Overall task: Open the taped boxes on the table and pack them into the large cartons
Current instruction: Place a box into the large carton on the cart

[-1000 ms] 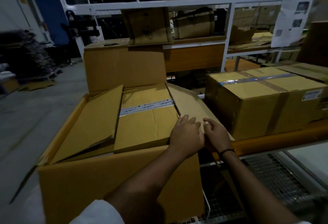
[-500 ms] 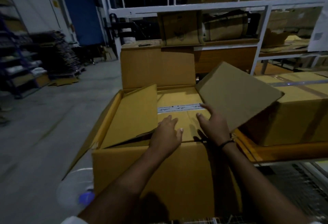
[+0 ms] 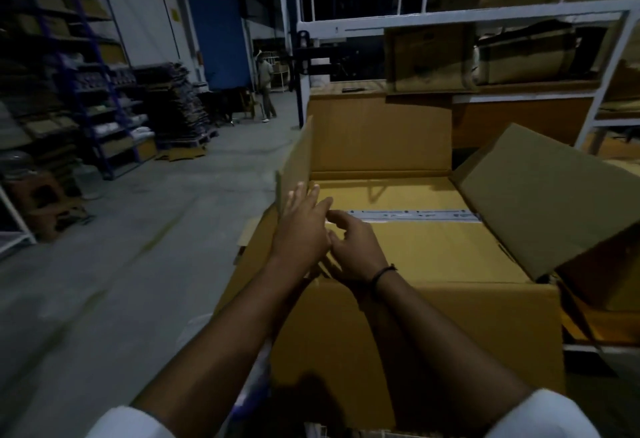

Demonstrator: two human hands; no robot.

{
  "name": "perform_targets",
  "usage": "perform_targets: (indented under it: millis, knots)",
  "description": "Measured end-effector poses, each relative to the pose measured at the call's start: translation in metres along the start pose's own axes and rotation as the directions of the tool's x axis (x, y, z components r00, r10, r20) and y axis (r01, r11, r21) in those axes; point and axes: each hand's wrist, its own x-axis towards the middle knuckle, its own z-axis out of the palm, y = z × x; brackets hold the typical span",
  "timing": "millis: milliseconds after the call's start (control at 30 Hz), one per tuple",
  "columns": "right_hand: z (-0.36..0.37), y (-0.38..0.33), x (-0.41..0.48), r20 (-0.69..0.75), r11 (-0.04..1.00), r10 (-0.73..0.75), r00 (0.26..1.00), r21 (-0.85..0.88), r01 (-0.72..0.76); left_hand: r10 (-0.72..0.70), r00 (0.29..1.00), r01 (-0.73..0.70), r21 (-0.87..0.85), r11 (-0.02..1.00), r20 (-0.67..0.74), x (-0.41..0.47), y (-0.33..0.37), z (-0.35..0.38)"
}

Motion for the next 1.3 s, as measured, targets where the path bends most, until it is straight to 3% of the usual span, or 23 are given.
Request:
perform_targets:
  millis: [133,267,333,433,567,767,933,1100,1300]
  knots:
    - [0.048,-0.022,0.002,0.106,0.998,-0.015,0.994,-0.057,0.021,-0.175,0.98,0.157,0.166,0.974,0.099,-0.014,-0.051,-0.003]
    - [0.08,-0.029,-0.006,0.238,0.951,-0.114,0.965,-0.256,0.175,-0.215,0.958,0.165,0.249,0.954,0.19,-0.038,-0.084,0.012]
    - [0.087,-0.026,-0.006,0.251,0.878,-0.195,0.948,-0.385,0.283,-0.236,0.95,0.186,0.236,0.954,0.203,-0.046,-0.091,0.017]
    - [0.085,-0.022,-0.002,0.227,0.849,-0.269,0.936,-0.402,0.342,-0.276,0.934,0.266,0.076,0.961,0.227,-0.051,-0.092,0.024]
    - [0.072,-0.018,0.001,0.183,0.902,-0.208,0.961,-0.343,0.261,-0.353,0.902,0.393,-0.133,0.91,0.249,-0.047,-0.096,0.033]
    - [0.016,0.015,0.017,0.144,0.91,0.009,0.99,-0.412,0.052,-0.381,0.884,0.404,-0.033,0.914,0.273,-0.03,-0.088,0.035]
    - [-0.039,0.063,0.048,0.015,0.824,0.179,0.984,-0.549,-0.142,-0.343,0.9,0.363,-0.03,0.931,0.27,-0.024,-0.075,0.04]
    - [-0.07,0.102,0.08,0.041,0.702,0.286,0.957,-0.69,-0.179,-0.367,0.901,0.387,-0.043,0.921,0.231,-0.026,-0.071,0.046]
    - [-0.072,0.109,0.091,0.122,0.713,0.307,0.944,-0.686,-0.143,-0.375,0.895,0.395,-0.04,0.918,0.241,-0.022,-0.065,0.046]
